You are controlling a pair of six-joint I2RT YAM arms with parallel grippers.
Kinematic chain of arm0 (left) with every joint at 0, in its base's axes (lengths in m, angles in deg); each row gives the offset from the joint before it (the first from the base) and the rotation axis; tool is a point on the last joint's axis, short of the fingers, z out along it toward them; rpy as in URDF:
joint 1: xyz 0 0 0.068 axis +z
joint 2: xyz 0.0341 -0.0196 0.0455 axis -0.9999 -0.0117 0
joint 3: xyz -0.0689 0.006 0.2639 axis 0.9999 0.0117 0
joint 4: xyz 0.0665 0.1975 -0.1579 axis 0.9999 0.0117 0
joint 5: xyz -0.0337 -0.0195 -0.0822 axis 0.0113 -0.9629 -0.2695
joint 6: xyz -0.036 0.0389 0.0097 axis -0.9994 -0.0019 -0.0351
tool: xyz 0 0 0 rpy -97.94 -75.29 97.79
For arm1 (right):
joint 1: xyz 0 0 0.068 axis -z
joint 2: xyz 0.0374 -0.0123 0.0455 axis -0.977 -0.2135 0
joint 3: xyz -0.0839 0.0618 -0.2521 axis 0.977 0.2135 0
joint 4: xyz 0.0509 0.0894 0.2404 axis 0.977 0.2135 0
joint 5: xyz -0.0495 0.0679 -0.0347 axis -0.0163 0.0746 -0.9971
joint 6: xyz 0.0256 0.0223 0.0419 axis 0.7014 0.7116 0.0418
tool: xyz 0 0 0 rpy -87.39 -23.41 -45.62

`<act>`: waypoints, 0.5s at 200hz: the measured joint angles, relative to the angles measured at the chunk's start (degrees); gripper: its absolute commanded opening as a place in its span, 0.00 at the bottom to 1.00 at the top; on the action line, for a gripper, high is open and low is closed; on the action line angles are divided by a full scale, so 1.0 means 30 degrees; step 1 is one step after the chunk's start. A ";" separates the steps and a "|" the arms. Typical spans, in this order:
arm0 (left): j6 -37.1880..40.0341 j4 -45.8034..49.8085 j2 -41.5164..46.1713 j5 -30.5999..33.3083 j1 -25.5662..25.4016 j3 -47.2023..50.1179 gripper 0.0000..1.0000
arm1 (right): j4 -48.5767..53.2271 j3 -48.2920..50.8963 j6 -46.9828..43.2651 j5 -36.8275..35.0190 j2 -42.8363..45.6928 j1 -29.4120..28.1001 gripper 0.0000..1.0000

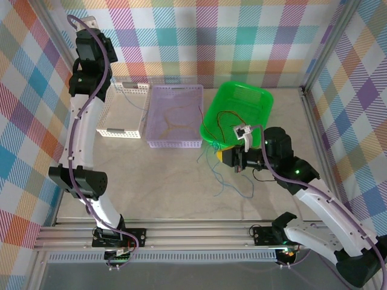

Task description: Untangle the cables

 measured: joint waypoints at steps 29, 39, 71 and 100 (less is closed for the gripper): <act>-0.0743 0.0073 -0.1042 0.0146 0.0969 -0.0699 0.00 | 0.0000 -0.0102 -0.0211 0.0160 -0.0619 0.0007 0.00; -0.1005 0.0240 -0.1421 0.0372 0.1297 -0.1049 0.00 | 0.0000 -0.0109 -0.0306 0.0204 -0.0809 0.0007 0.00; -0.1530 0.0590 -0.1734 0.0561 0.1632 -0.1814 0.00 | -0.0007 -0.0109 -0.0437 0.0262 -0.1188 -0.0015 0.00; -0.2470 0.0933 -0.1749 -0.0117 0.1661 -0.3876 0.00 | -0.0029 -0.0109 -0.0481 0.0335 -0.1581 -0.0015 0.00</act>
